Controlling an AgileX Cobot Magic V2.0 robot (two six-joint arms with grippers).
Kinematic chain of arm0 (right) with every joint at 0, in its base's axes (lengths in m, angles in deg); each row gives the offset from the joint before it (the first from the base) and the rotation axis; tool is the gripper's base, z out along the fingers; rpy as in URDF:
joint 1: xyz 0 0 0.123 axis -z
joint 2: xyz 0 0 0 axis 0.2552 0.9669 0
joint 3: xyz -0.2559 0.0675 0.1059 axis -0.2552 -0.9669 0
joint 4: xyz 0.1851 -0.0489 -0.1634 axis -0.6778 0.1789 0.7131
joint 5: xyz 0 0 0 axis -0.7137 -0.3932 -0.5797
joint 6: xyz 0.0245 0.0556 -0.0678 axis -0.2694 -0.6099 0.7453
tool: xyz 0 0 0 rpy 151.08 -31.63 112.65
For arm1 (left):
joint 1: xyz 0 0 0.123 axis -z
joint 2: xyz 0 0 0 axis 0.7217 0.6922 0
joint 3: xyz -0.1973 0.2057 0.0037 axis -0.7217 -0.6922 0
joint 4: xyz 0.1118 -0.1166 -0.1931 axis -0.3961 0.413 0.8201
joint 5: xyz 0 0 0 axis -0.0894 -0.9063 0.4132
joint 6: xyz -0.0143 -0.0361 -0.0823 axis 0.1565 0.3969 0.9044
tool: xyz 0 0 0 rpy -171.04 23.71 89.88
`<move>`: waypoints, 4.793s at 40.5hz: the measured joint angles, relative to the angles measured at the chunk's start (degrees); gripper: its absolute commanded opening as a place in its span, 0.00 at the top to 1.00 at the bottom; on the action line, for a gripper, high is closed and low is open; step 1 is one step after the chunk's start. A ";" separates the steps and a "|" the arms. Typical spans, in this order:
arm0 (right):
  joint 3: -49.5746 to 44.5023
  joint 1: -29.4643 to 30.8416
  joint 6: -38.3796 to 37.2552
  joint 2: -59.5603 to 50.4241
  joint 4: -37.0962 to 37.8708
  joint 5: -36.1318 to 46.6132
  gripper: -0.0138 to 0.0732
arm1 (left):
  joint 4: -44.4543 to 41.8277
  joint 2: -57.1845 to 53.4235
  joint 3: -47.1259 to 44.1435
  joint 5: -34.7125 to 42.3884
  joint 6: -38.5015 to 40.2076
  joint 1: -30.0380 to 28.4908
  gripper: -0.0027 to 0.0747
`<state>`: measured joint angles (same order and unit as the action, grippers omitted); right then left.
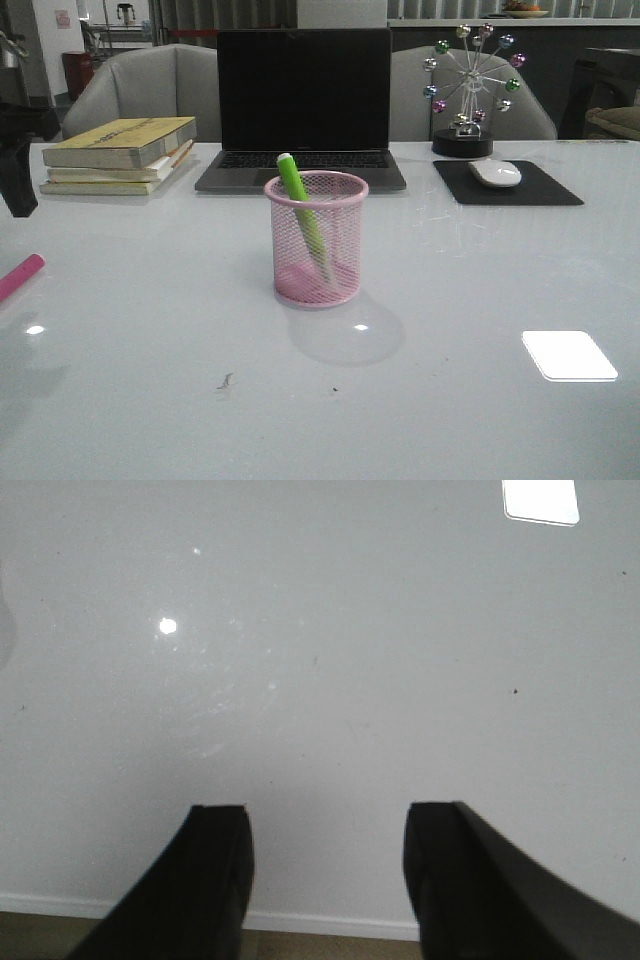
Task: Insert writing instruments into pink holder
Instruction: 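Lower the left gripper onto the pink highlighter and close on it, then lift the pink highlighter with the left gripper toward the holder, then lower the pink highlighter into the holder and open the left gripper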
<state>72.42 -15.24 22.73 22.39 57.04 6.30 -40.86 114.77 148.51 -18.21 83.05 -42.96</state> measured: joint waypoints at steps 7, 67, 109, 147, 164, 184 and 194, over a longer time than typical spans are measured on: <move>0.00 0.00 0.00 0.00 0.00 -0.27 0.32 | 0.00 2.61 0.23 1.59 0.00 0.00 0.44; 0.00 0.00 0.00 -0.09 0.00 -0.27 0.32 | 0.00 8.32 0.37 5.66 0.00 0.00 0.44; 0.00 0.00 -0.07 -0.09 0.00 -2.07 0.32 | -1.15 12.20 2.57 1.87 -0.62 0.00 0.84; 0.00 0.00 -0.07 -0.09 0.00 -2.44 0.32 | 10.15 -4.10 7.94 21.15 -2.51 10.10 0.85; 0.00 0.00 -0.07 -0.09 0.00 -3.29 0.32 | 12.27 -4.08 3.42 41.69 -2.51 25.15 0.85; 0.00 0.00 -0.07 -0.09 0.00 -6.17 0.32 | 18.23 -4.08 -12.04 67.65 -2.51 36.83 0.85; 0.00 0.00 -0.07 -0.09 0.00 -7.06 0.32 | 18.45 -0.37 -12.47 69.52 -2.51 37.79 0.85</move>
<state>72.42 -15.24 22.66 22.30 57.04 -0.76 -22.41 114.41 136.04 51.31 80.53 -5.17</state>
